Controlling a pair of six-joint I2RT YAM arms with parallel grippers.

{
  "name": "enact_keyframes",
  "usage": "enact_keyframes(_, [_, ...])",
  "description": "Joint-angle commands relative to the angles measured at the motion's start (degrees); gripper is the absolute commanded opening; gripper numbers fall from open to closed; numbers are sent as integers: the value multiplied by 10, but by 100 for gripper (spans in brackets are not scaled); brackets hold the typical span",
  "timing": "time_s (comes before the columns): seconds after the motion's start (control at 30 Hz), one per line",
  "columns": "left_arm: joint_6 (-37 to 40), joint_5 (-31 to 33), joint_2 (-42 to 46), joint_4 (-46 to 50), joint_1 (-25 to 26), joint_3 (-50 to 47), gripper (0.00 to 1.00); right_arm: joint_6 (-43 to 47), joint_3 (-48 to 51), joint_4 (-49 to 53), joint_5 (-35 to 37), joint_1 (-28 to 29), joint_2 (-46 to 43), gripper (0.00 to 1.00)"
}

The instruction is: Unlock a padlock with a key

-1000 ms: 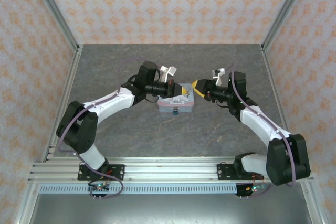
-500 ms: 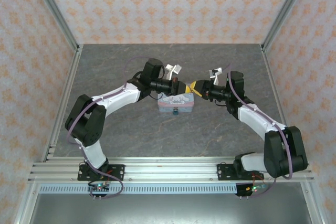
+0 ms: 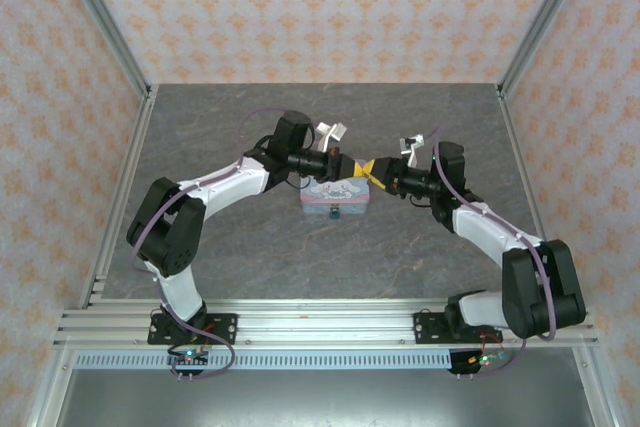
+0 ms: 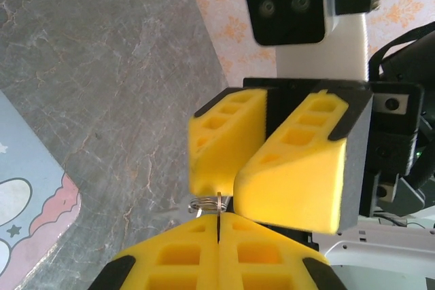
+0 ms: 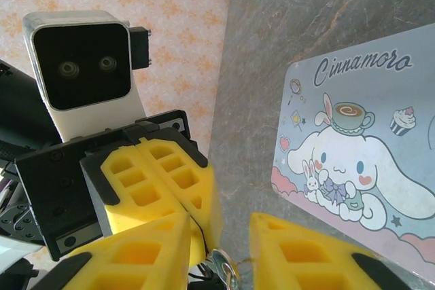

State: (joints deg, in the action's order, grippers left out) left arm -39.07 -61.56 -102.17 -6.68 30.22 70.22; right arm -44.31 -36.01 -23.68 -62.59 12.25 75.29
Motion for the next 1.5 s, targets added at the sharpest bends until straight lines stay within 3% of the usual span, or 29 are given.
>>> enact_keyframes(0.0, [-3, -15, -2, -29, -5, 23, 0, 3, 7, -26, -8, 0, 5, 29])
enact_keyframes(0.17, [-7, -13, -6, -32, -6, 23, 0, -5, 9, -38, -7, 1, 7, 23])
enact_keyframes(0.33, [-13, -9, -9, -41, -6, 23, 0, -14, 12, -51, -12, 0, 5, 0])
enact_keyframes(0.53, [-20, 18, -10, -30, -7, 22, 1, -45, 20, -75, 3, 0, 3, 0])
enact_keyframes(0.67, [-107, 103, 15, -103, -21, -29, 48, -79, 35, -68, 65, 0, -15, 0])
enact_keyframes(0.77, [-218, 192, 39, -200, -25, -93, 58, -116, 53, -57, 142, 2, -41, 0])
enact_keyframes(0.93, [-382, 343, 79, -324, -6, -204, 57, -203, 100, -67, 317, 34, -102, 0])
enact_keyframes(1.1, [-420, 409, 94, -330, 30, -215, 53, -243, 111, -65, 441, 102, -129, 0])
enact_keyframes(1.3, [-437, 441, 80, -338, 62, -189, 46, -252, 93, -57, 520, 156, -126, 0])
enact_keyframes(1.47, [-447, 449, 59, -350, 82, -169, 41, -257, 84, -69, 529, 166, -112, 0])
